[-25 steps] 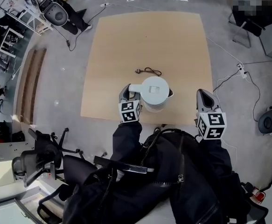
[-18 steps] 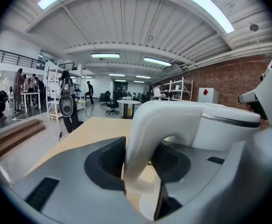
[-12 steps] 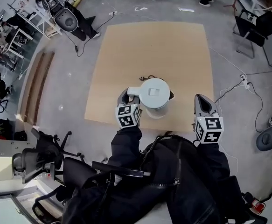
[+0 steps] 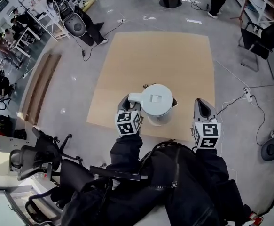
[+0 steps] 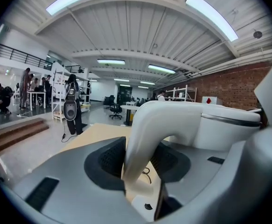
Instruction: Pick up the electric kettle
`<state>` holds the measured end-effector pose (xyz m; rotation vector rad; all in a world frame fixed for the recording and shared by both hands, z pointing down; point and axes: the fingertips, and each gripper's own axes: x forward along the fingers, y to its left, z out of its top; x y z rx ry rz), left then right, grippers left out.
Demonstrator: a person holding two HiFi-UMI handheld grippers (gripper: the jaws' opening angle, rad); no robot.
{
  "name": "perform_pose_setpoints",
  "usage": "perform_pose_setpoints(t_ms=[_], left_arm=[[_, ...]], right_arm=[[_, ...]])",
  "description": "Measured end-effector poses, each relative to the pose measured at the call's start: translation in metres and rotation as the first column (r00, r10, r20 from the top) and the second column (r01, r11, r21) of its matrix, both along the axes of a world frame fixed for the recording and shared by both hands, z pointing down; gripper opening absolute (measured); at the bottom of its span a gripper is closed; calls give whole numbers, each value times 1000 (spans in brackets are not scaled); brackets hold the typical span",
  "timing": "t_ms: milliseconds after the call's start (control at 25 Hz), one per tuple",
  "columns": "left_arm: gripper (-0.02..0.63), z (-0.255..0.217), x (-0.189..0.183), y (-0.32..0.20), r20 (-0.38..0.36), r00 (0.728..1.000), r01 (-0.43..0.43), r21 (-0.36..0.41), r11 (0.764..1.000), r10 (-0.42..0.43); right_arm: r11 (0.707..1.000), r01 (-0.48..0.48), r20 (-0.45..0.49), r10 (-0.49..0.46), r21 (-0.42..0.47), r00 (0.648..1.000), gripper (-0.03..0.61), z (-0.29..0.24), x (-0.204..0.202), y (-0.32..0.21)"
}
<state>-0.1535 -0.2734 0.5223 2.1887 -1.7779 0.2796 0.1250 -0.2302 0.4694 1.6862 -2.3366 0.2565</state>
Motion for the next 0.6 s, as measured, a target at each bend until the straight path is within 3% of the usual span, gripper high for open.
perform_pose_setpoints(t_ms=[600], left_arm=[[147,-36,-1,7,-14,1000,23,52,998,-22]], right_arm=[[998,7,20,-8,55,1000,3,-14,-1,-12]])
